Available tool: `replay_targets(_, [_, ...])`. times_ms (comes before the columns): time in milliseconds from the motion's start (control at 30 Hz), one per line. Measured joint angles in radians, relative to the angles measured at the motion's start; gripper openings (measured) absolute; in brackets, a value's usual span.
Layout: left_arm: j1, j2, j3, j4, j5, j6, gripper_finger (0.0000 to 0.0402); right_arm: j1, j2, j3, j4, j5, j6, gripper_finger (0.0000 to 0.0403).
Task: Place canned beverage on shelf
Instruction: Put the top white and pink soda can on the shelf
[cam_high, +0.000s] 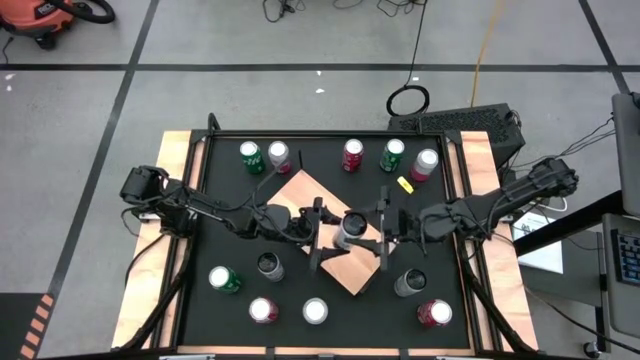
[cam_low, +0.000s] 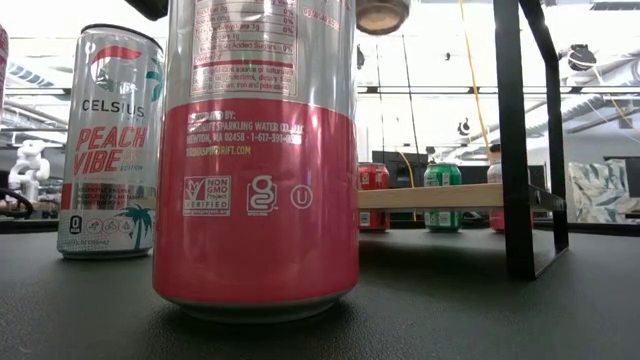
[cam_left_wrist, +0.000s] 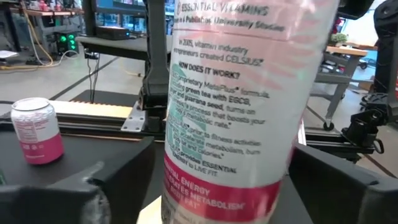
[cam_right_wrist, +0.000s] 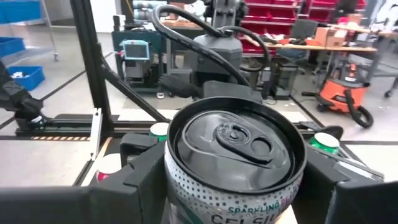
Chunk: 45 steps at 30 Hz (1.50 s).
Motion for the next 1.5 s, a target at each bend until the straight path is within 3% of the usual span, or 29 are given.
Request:
replay_targets(167, [-0.005,-0.017,0.001,-0.011,-0.007,0.000,0.0392,0.022,-0.024,0.000,-0.095,0.067,0.067,0.0230])
replay_targets(533, [-0.042,-0.095,0.001,-0.046,-0.096,0.031,0.0395,0.068,-0.052,-0.003,-0.283,0.184,0.187,0.0230])
replay_targets(867, [-0.059,-0.133,0.001,-0.074,-0.110,0.087,0.0396,0.059,-0.022,-0.084,-0.241,0.363,0.238,0.0232])
replay_targets(1000, [-0.043,-0.133,0.001,-0.082,-0.111,0.104,0.0396,0.053,-0.019,-0.106,-0.230,0.361,0.268,0.0232])
replay_targets(1300, [0.031,-0.132,0.001,-0.083,-0.065,0.129,0.0396,0.031,-0.016,-0.220,-0.016,0.362,0.239,0.0232])
replay_targets(1500, [0.055,-0.132,0.001,-0.100,-0.024,0.129,0.0396,-0.038,-0.015,-0.257,-0.017,0.363,0.254,0.0233])
